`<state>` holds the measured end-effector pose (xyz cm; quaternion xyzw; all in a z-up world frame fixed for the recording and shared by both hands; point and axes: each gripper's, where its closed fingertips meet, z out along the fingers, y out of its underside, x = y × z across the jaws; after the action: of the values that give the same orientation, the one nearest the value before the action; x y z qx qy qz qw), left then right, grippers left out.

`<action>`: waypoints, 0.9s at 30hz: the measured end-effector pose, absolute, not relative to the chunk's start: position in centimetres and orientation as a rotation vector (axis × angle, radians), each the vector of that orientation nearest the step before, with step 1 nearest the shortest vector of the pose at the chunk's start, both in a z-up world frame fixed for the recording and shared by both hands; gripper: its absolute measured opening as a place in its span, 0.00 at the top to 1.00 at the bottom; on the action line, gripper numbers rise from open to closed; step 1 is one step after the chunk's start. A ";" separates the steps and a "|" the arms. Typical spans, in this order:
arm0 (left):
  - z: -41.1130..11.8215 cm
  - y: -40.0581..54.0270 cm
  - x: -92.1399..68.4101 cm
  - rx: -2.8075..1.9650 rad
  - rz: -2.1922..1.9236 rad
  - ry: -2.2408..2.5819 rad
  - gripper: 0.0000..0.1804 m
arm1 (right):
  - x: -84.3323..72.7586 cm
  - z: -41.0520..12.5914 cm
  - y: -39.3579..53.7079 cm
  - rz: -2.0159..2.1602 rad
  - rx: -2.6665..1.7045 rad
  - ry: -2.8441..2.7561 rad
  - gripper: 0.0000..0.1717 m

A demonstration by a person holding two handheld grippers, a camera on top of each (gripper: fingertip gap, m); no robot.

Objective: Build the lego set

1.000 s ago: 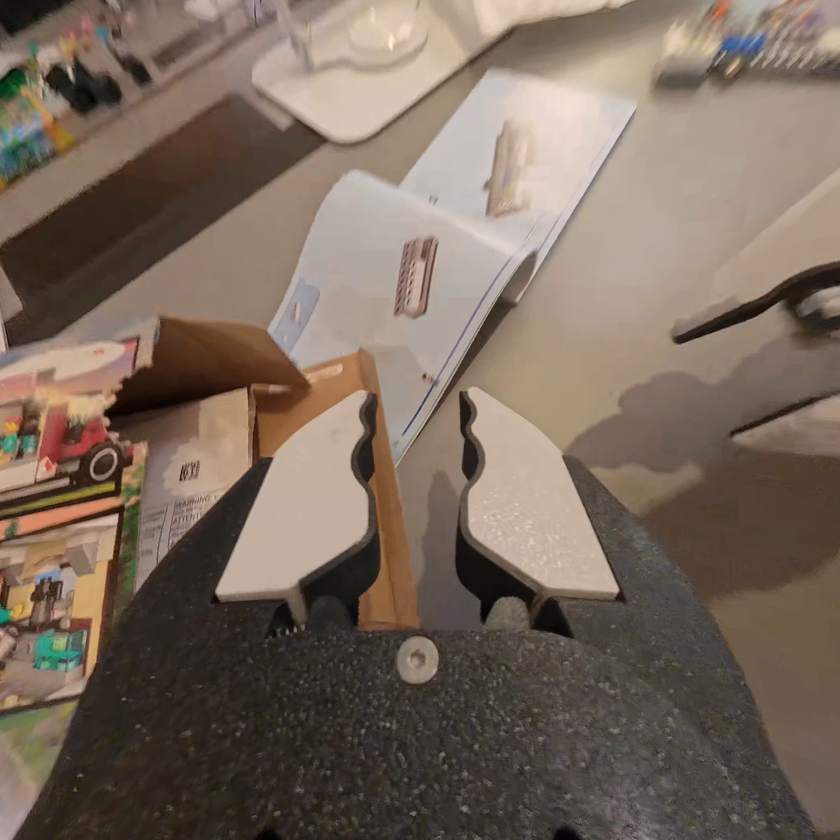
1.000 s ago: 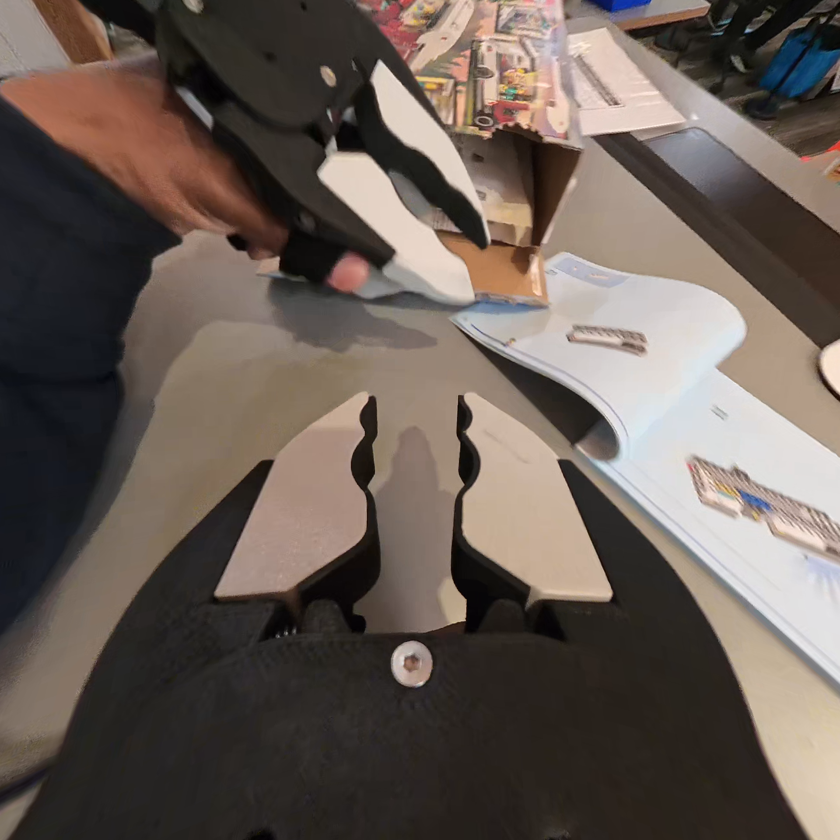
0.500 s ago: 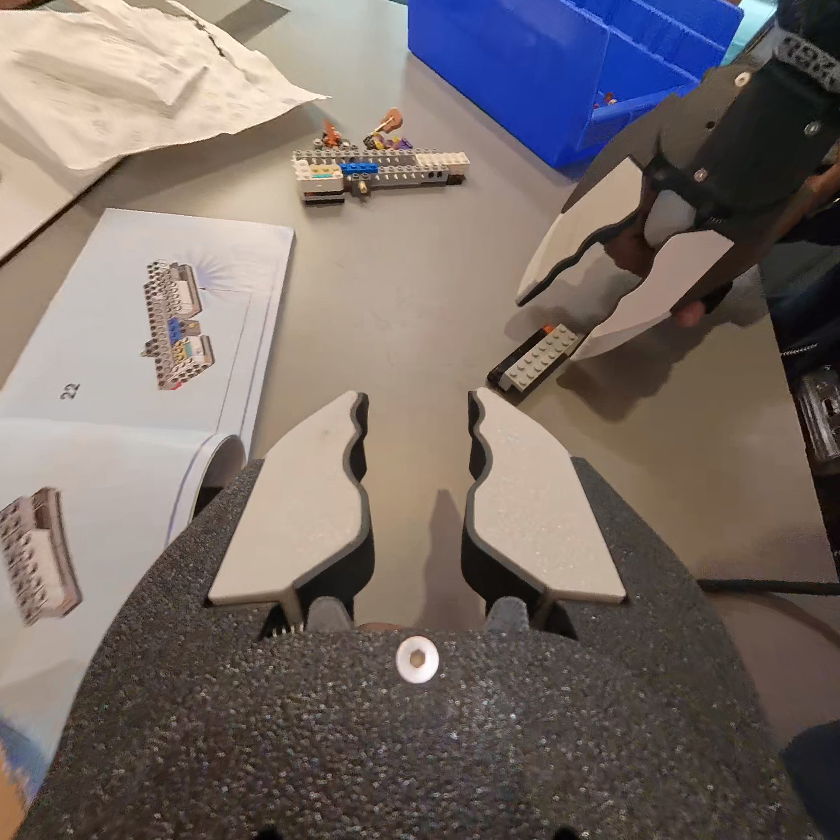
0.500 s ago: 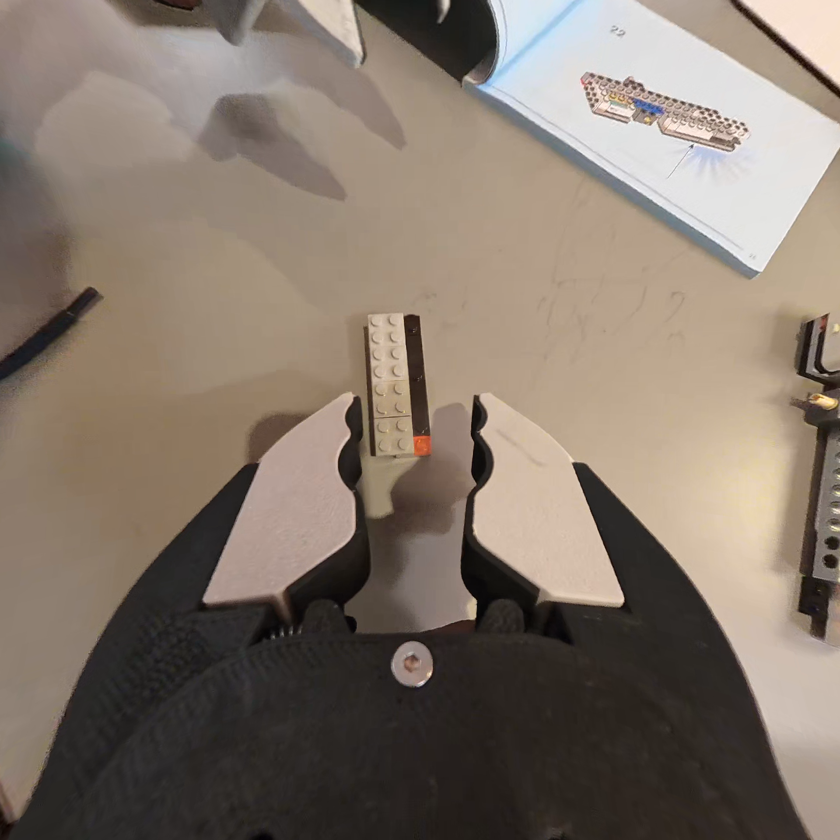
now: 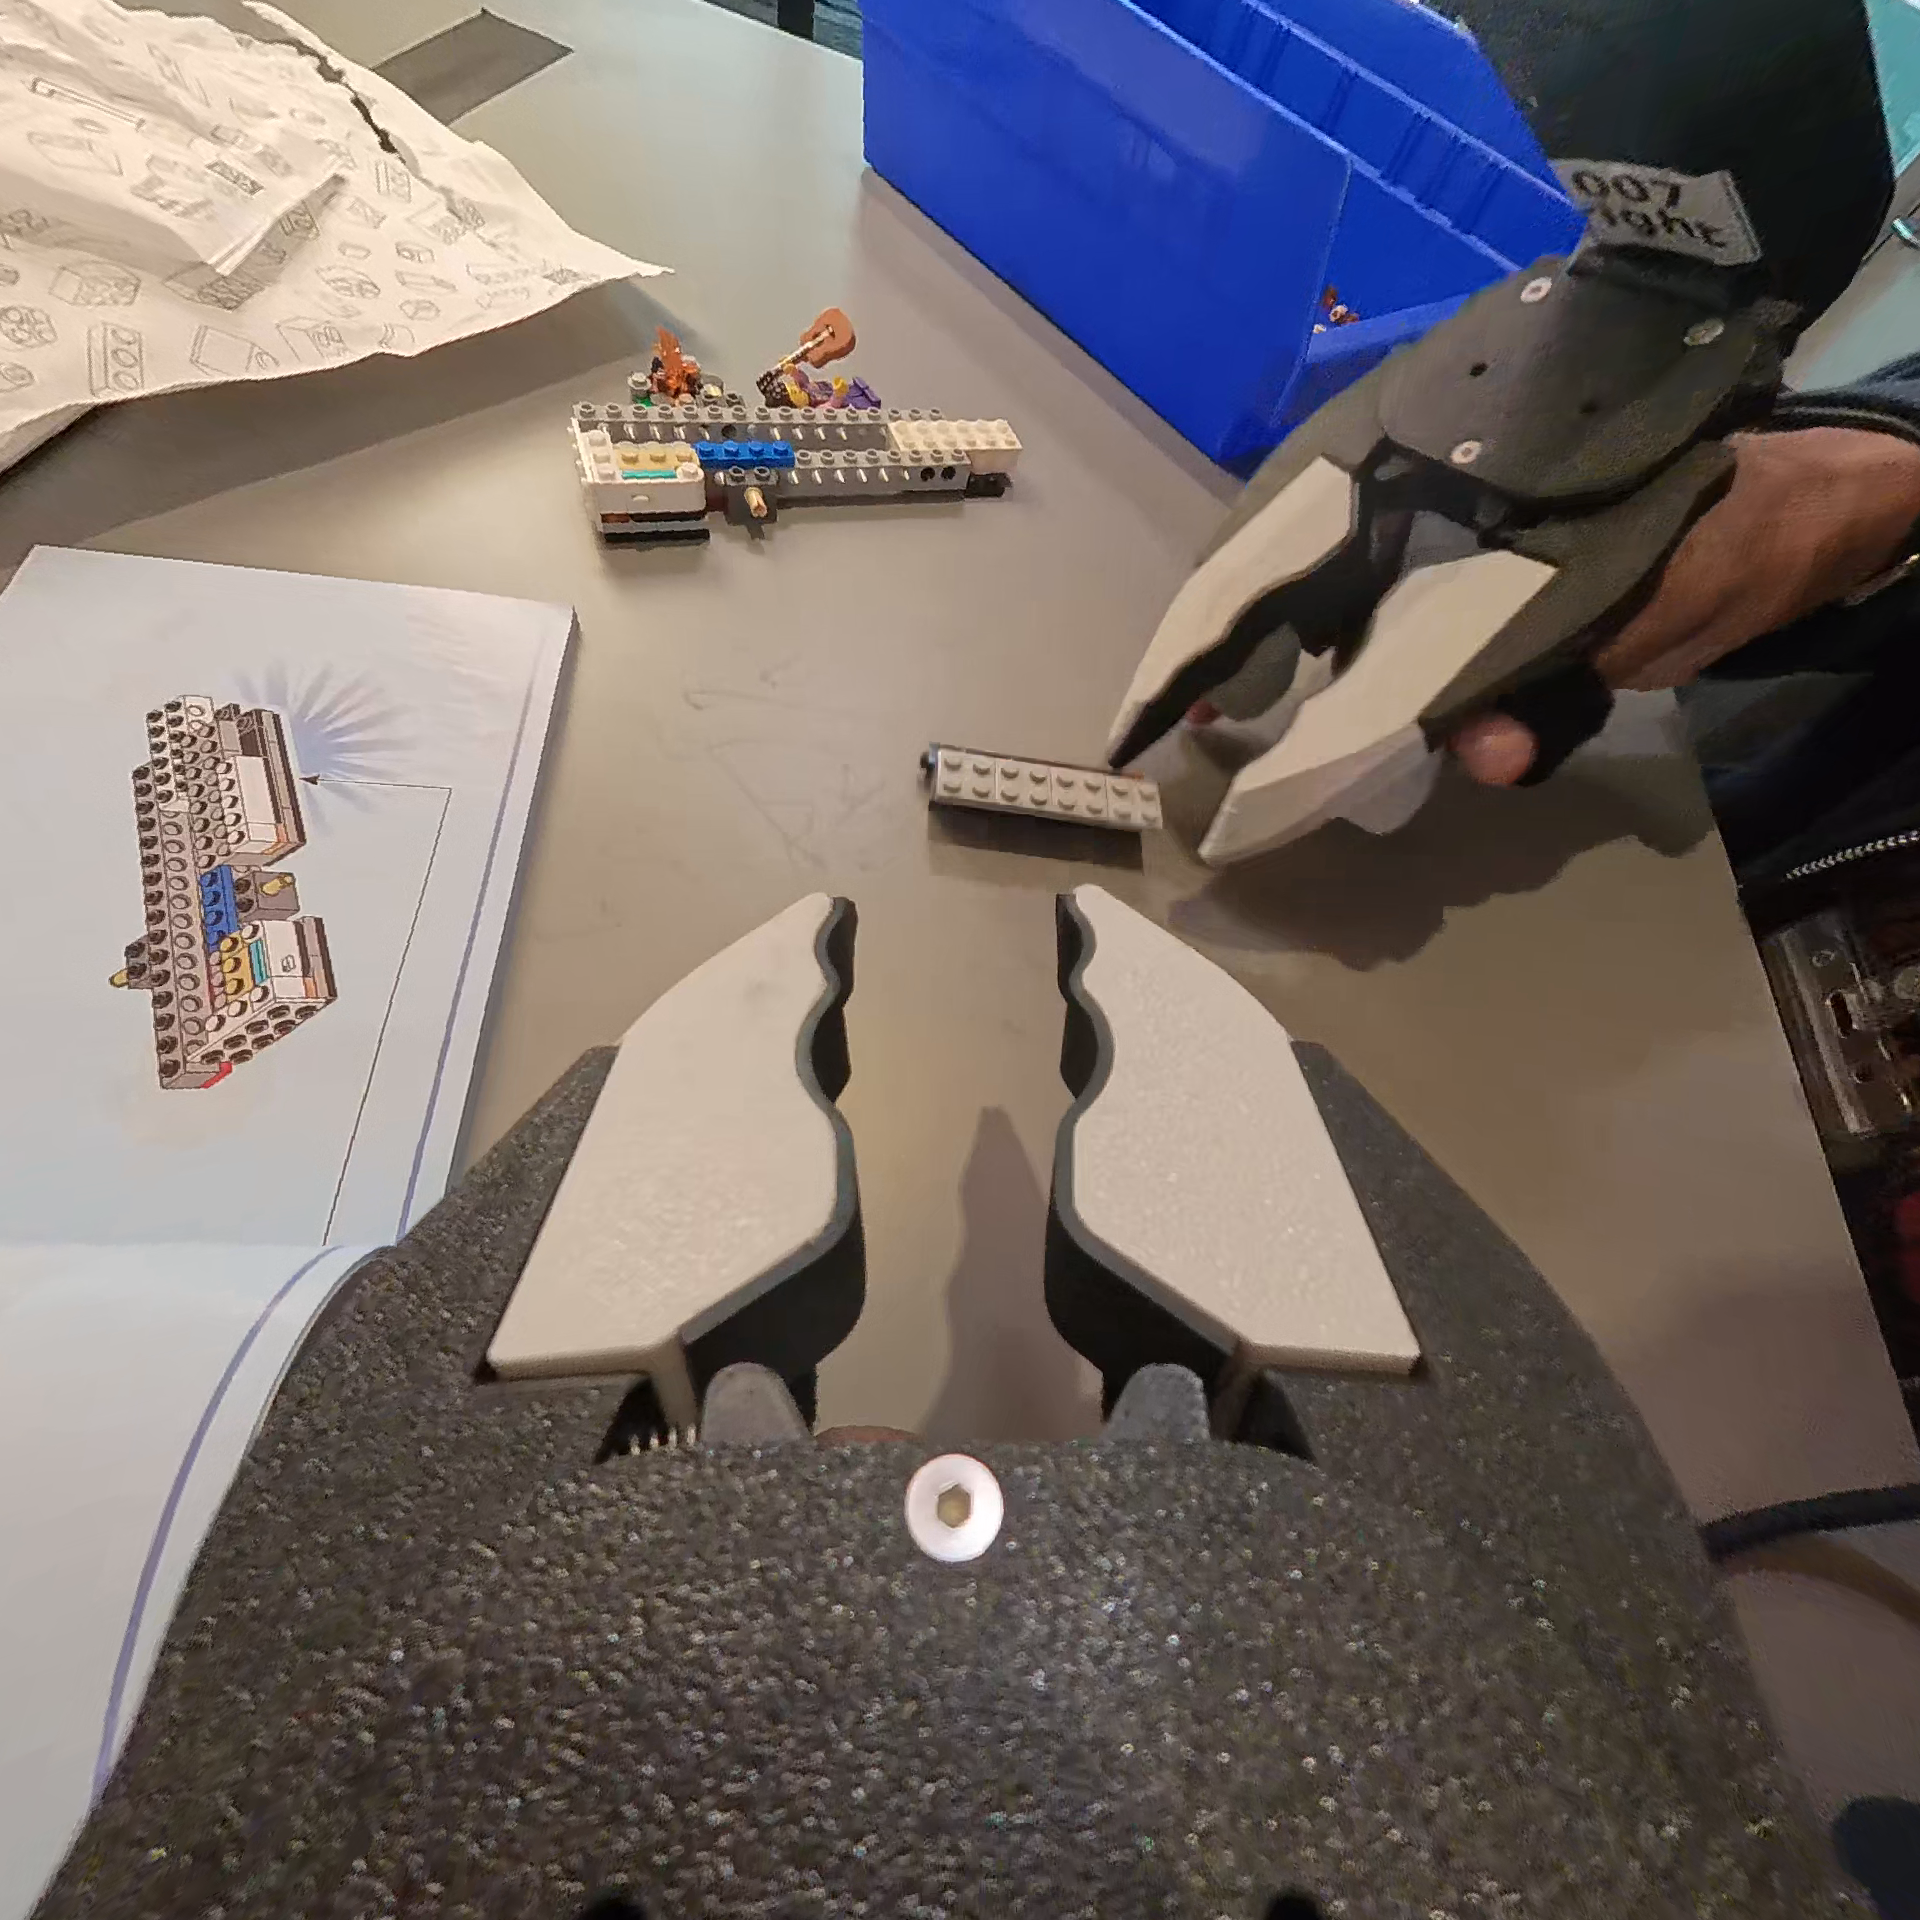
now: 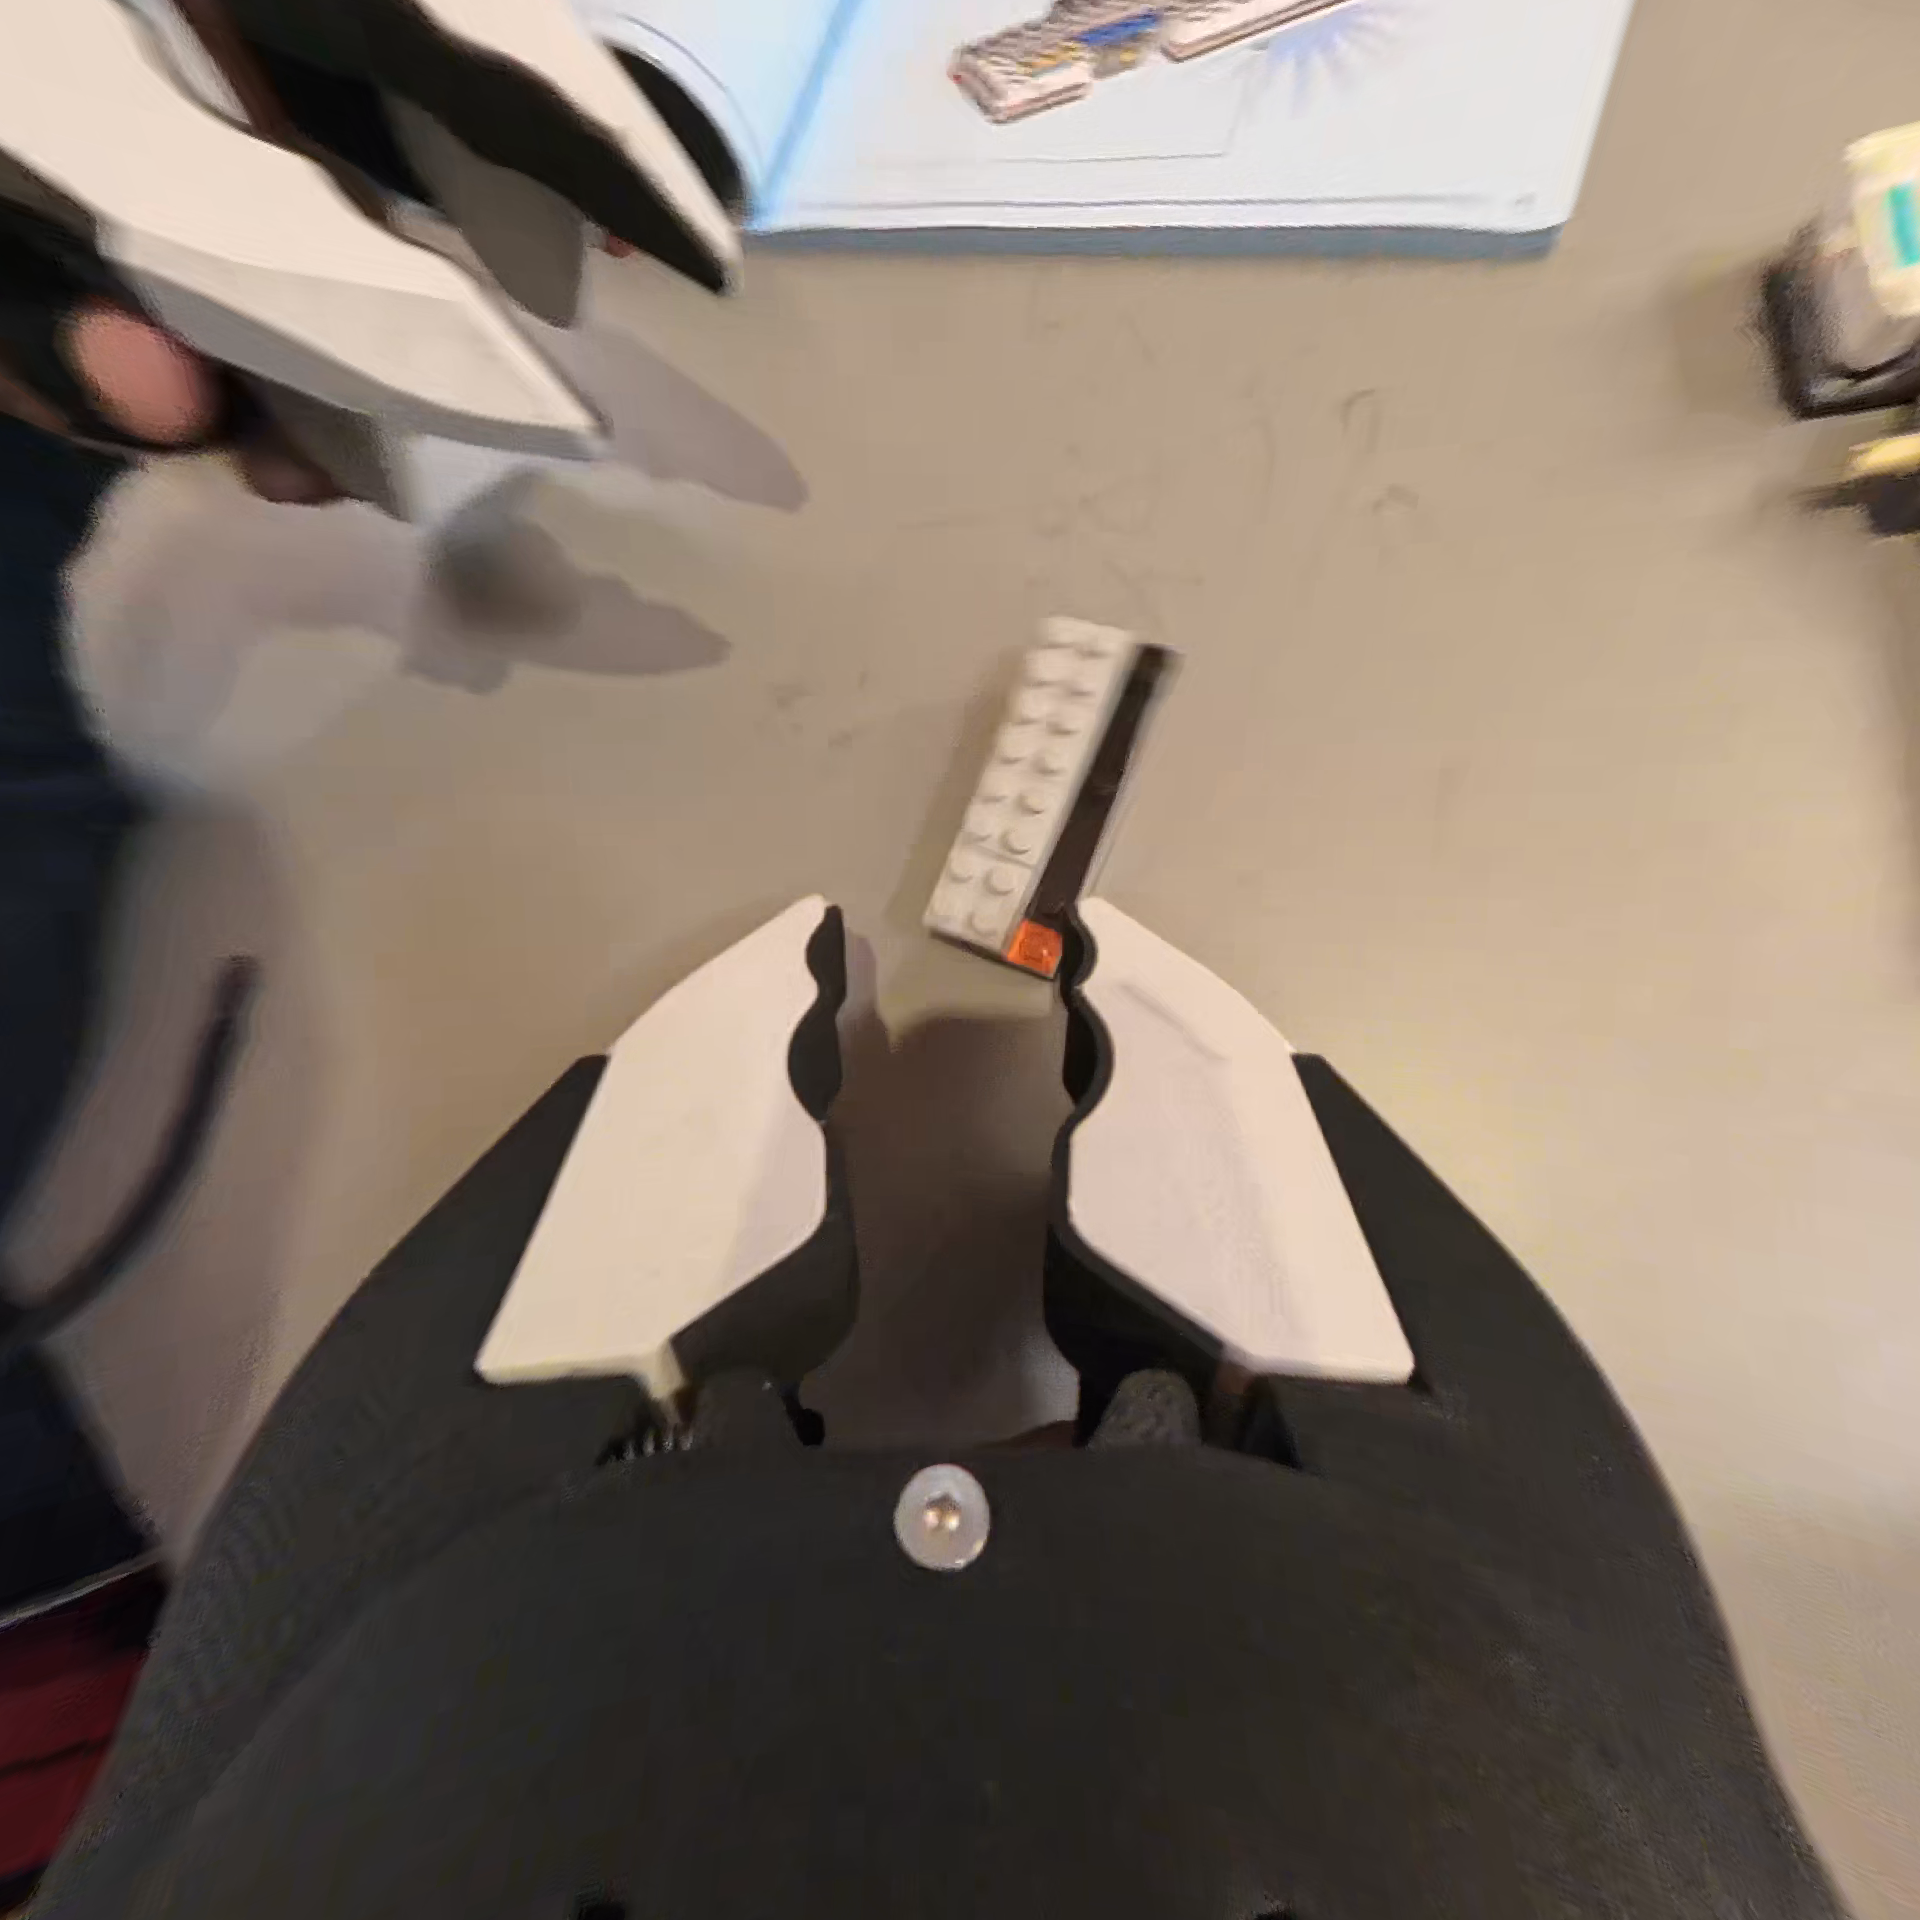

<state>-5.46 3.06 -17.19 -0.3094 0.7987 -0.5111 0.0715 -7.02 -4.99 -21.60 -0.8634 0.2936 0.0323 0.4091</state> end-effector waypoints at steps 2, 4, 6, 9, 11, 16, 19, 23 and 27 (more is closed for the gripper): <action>-16.9 3.0 -5.2 -0.936 -1.554 2.378 0.79 | -8.0 -21.6 -4.4 0.132 -2.161 0.730 0.77; -16.7 3.0 -4.9 -0.950 -1.583 2.353 0.79 | -8.4 -21.4 -3.4 0.131 -2.159 0.680 0.76; -16.6 2.8 -4.7 -0.957 -1.609 2.341 0.79 | -8.9 -20.9 -2.7 0.165 -2.136 0.639 0.75; -16.9 2.5 -4.7 -0.955 -1.621 2.352 0.79 | -8.4 -21.2 -3.6 0.090 -2.172 0.646 0.79; -17.1 2.3 -4.7 -0.950 -1.614 2.366 0.79 | -8.0 -21.5 -4.2 0.024 -2.207 0.628 0.81; -16.9 1.7 -4.4 -0.930 -1.624 2.354 0.79 | -8.0 -22.0 -1.9 0.055 -2.238 0.584 0.79; -16.9 1.7 -4.1 -0.930 -1.628 2.332 0.79 | -7.9 -21.5 -1.5 0.063 -2.204 0.578 0.77; -16.0 0.8 -3.9 -0.878 -1.695 2.281 0.79 | -8.3 -20.5 -3.6 0.017 -2.130 0.530 0.79; -13.4 -1.8 -3.2 -0.736 -1.825 2.130 0.80 | -6.7 -19.6 -7.3 -0.111 -2.071 0.528 0.81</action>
<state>-3.17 -1.84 -13.44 -0.2520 0.7292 -0.6247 0.1208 -6.68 -7.32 -19.57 -0.8489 0.2165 -0.0457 0.4800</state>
